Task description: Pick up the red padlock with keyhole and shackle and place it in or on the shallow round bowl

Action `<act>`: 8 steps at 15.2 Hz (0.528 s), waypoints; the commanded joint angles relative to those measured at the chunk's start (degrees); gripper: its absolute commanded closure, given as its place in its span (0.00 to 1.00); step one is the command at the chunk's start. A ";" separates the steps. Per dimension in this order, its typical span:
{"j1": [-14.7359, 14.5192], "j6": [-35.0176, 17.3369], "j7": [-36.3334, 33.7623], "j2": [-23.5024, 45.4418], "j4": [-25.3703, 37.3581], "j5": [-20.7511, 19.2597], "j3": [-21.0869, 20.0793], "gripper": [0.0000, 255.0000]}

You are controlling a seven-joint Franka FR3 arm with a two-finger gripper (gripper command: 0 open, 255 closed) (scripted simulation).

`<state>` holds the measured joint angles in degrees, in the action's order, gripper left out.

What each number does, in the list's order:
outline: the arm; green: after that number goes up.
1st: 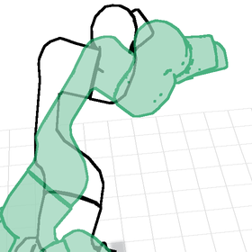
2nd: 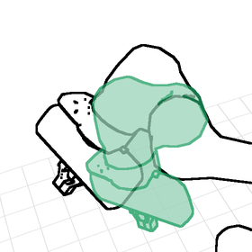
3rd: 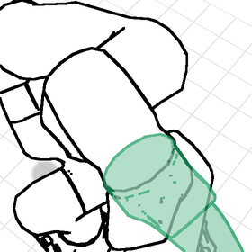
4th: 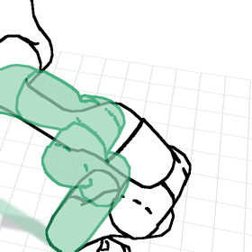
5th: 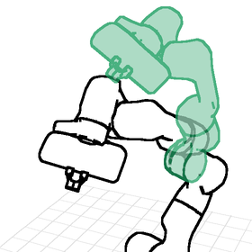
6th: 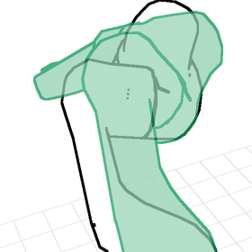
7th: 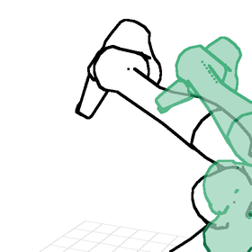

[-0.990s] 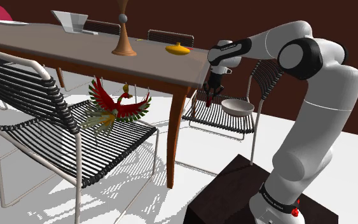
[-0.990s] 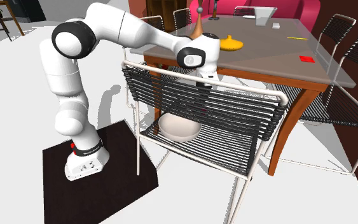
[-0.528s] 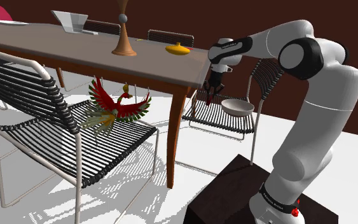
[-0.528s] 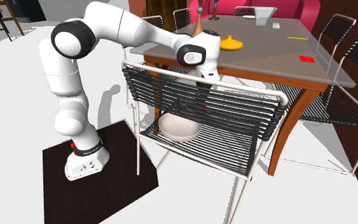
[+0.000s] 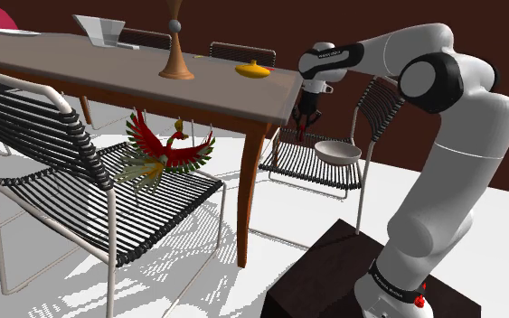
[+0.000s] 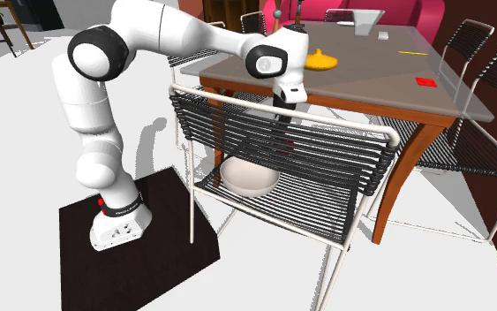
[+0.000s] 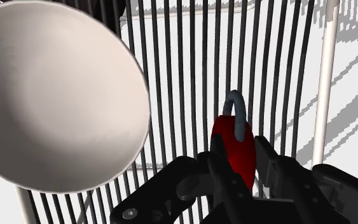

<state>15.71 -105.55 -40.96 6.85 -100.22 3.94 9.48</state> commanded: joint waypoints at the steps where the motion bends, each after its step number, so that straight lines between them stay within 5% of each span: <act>1: 0.04 1.39 0.00 -0.28 1.46 -0.01 0.03 1.00; 8: 0.09 6.76 -0.25 -0.33 6.77 -0.09 0.11 1.00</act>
<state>15.86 -98.32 -41.09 9.35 -95.53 3.77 9.59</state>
